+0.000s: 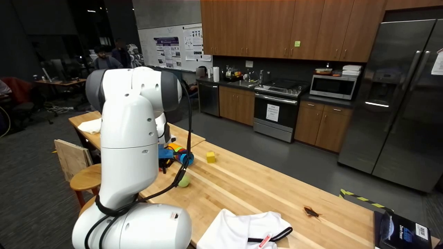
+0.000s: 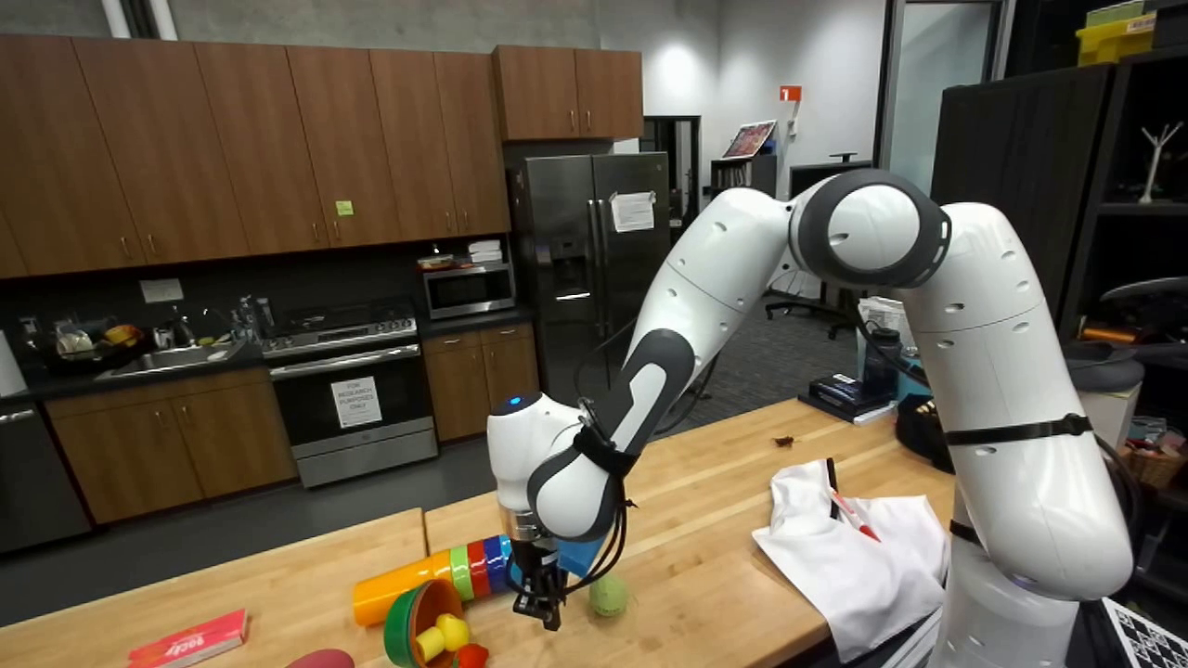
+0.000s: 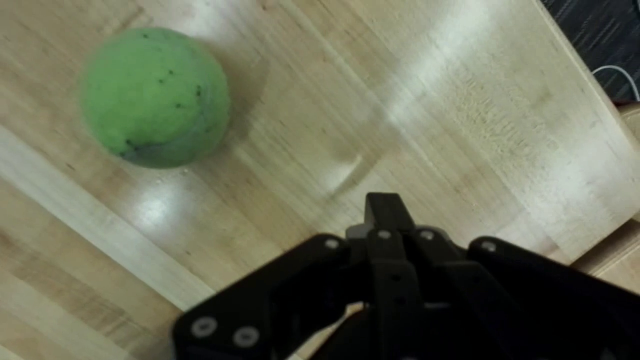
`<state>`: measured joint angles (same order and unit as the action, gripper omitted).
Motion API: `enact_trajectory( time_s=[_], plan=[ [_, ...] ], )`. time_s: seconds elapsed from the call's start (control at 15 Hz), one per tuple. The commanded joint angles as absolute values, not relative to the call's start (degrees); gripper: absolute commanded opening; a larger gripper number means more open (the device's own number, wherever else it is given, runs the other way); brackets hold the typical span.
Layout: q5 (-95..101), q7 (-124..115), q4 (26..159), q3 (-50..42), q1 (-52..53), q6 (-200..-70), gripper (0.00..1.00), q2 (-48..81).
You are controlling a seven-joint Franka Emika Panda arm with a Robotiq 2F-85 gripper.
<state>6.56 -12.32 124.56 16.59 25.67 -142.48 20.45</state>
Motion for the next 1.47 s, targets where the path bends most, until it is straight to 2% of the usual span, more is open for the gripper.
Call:
enact_trajectory(
  time_s=[0.0,1.4],
  plan=[
    [5.71,-11.76,123.27,17.00,25.62,-140.06,0.00,20.93],
    [6.00,-12.19,122.35,14.82,25.02,-139.98,0.00,23.00]
  ],
)
